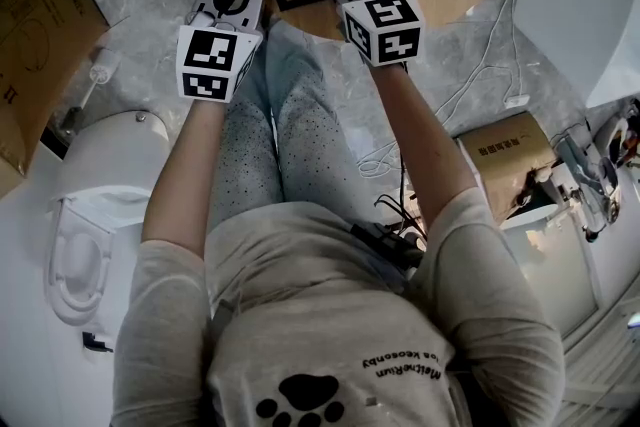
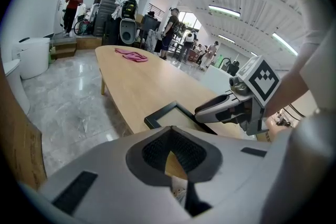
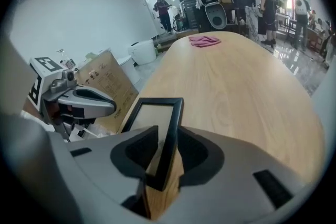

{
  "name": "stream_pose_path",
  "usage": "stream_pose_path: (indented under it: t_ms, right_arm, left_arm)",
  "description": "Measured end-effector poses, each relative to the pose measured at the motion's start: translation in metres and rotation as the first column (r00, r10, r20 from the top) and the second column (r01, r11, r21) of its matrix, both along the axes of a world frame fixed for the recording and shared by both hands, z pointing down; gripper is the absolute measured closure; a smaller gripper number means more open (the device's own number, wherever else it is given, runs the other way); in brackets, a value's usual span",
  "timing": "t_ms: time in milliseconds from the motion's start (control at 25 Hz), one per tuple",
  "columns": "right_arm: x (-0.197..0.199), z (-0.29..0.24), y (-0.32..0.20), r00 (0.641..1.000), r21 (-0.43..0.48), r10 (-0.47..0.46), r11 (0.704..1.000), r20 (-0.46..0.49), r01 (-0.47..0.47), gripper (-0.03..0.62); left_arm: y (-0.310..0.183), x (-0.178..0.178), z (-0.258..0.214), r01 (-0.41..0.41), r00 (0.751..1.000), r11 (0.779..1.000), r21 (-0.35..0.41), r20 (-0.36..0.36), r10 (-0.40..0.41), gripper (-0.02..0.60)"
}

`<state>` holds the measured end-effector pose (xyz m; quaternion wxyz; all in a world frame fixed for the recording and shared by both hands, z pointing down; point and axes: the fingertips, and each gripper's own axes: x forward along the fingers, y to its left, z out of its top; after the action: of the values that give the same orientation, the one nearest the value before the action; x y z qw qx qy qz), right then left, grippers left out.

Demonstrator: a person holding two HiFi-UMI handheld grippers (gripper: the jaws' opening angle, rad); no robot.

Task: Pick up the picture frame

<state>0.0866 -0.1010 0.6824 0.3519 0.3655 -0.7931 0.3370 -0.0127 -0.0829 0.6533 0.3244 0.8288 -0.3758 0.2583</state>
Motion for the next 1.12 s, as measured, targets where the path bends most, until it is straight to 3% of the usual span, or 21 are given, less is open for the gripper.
stream_pose_path:
  t_ms: [240,560,1120]
  right_arm:
    - [0.002,0.015,0.002,0.998,-0.061,0.062,0.996,-0.013,-0.062,0.488]
    - [0.002,0.017,0.004,0.991,-0.057,0.127,0.990,-0.032,-0.129,0.500]
    - [-0.037,0.018,0.026,0.992,-0.075,0.123,0.990,-0.016,-0.123,0.511]
  left_arm:
    - [0.004,-0.002,0.009,-0.018,1.000,1.000,-0.024,0.015,0.019,0.572]
    - [0.012,-0.013,0.015,-0.026,0.999,0.999,-0.041,0.028,0.028,0.572]
    - [0.036,-0.031,0.030,-0.039,0.999,0.993,-0.109,0.024,0.041,0.571]
